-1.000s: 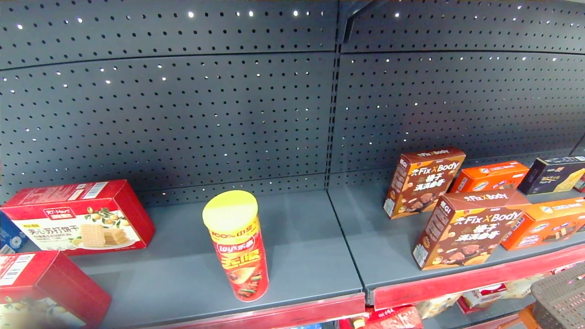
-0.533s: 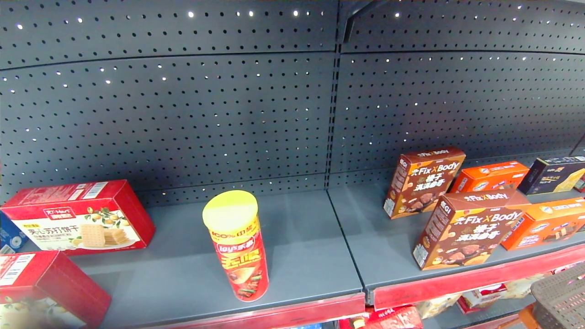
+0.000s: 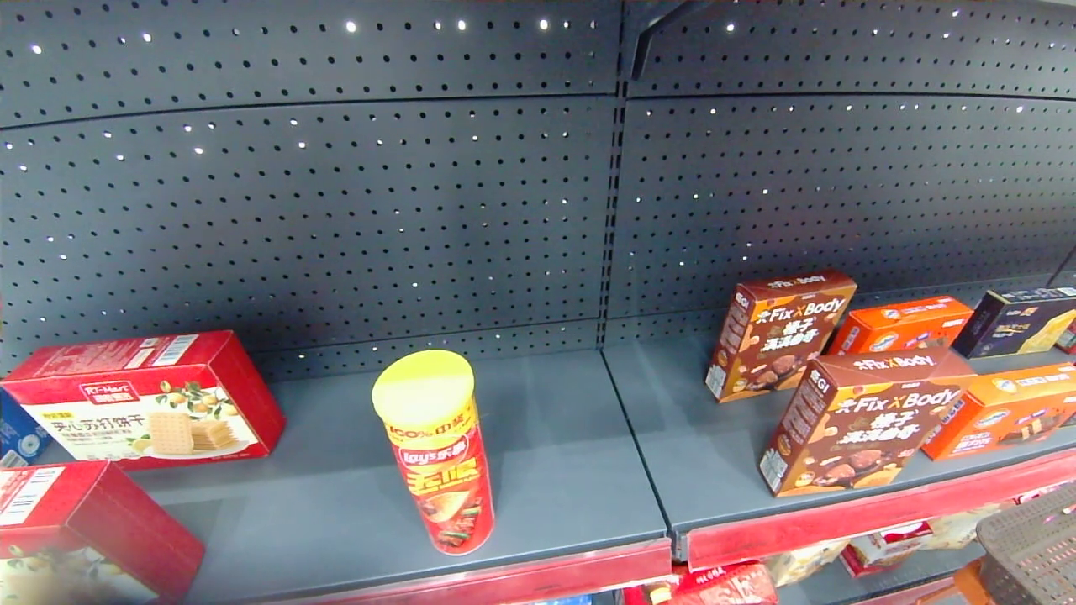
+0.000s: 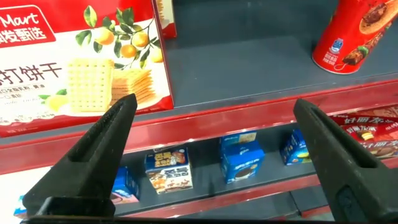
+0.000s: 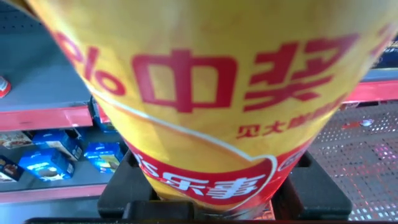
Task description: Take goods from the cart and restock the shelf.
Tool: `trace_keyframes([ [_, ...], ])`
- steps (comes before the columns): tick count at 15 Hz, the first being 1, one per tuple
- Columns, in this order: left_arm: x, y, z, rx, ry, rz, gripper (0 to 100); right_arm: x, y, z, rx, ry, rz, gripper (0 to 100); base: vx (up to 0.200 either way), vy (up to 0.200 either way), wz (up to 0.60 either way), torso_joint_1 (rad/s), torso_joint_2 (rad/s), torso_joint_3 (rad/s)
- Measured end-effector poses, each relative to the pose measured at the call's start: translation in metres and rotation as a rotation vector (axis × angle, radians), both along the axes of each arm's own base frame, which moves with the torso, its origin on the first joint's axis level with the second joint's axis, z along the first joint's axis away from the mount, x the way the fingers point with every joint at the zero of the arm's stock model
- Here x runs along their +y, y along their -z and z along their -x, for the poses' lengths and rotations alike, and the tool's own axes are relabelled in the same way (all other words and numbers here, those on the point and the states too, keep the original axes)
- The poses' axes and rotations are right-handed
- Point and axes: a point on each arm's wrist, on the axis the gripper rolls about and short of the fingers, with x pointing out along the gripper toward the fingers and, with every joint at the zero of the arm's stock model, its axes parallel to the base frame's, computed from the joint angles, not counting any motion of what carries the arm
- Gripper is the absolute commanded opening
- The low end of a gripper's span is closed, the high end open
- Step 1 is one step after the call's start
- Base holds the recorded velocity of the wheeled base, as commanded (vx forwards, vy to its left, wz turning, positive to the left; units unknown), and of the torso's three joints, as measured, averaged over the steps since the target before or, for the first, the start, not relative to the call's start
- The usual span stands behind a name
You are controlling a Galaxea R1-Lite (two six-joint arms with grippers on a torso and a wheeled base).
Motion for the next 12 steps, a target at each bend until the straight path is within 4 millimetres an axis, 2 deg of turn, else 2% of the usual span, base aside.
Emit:
trace_keyframes([
  [3, 0.0, 0.0, 0.0, 0.0, 0.0, -0.001, 100, 0.0, -0.022, -0.008, 0.005, 0.047, -0.002, 0, 0.0, 0.0, 0.0, 0.0, 0.0, 0.0],
  [5, 0.0, 0.0, 0.0, 0.0, 0.0, 0.0, 100, -0.002, -0.04, -0.017, 0.019, 0.16, 0.062, 0, 0.0, 0.0, 0.0, 0.0, 0.0, 0.0],
  [8, 0.0, 0.0, 0.0, 0.001, 0.0, 0.0, 100, -0.001, -0.059, -0.027, 0.027, 0.13, 0.067, 0, 0.0, 0.0, 0.6, -0.001, 0.0, 0.001],
  [11, 0.0, 0.0, 0.0, 0.001, 0.0, 0.0, 100, 0.0, -0.061, -0.032, 0.044, 0.117, 0.054, 0, 0.0, 0.0, 0.6, 0.009, 0.0, 0.004],
  [12, 0.0, 0.0, 0.0, 0.001, 0.0, 0.0, 100, 0.0, -0.061, -0.033, 0.048, 0.11, 0.054, 0, 0.0, 0.0, 0.0, 0.0, 0.0, 0.0],
])
